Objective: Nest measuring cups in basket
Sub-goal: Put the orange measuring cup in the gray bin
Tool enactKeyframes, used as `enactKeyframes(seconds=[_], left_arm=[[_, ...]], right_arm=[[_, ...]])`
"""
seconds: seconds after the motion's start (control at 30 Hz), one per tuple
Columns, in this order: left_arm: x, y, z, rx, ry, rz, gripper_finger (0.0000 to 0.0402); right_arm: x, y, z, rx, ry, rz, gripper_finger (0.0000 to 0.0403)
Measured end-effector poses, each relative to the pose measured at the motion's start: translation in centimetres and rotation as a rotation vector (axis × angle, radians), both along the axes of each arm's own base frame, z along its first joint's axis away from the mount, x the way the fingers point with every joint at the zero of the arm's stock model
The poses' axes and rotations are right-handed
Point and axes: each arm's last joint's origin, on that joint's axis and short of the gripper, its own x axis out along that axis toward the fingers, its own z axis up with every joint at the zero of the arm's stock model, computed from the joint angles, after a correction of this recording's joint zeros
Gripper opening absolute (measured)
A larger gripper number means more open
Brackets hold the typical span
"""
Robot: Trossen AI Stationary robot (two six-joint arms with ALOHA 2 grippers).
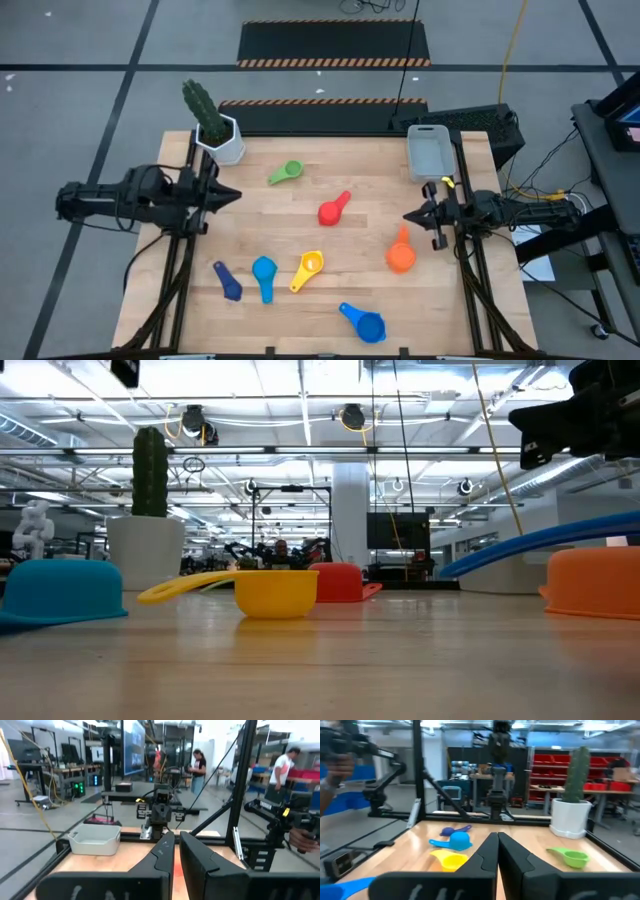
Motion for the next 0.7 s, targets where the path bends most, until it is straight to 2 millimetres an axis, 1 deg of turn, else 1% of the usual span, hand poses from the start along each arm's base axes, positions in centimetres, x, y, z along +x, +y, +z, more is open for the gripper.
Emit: enactKeyframes(seconds=[0.13, 0.27, 0.33, 0.5, 0.7], left_arm=[[1.9, -0.1, 2.3, 0.056, 0.03, 0.003, 0.0033], [4.6, -0.2, 3.1, 0.103, 0.094, 0.003, 0.0033], [5.9, -0.3, 2.9, 0.126, 0.134, 0.001, 0.0033], [9.5, -0.5, 2.0, 0.177, 0.185, -0.002, 0.0033], [13.0, -0.7, 0.7, 0.22, 0.279, -0.013, 0.0033]], right_arm=[[0.0, -0.2, 0.0, 0.048, 0.002, -0.064, 0.0], [0.0, -0.2, 0.0, 0.091, 0.004, -0.071, 0.0], [0.0, -0.2, 0.0, 0.12, 0.005, -0.072, 0.0002], [0.0, -0.5, 0.1, 0.204, -0.009, -0.157, 0.0021], [0.1, -0.6, 0.2, 0.208, -0.004, -0.183, 0.006]])
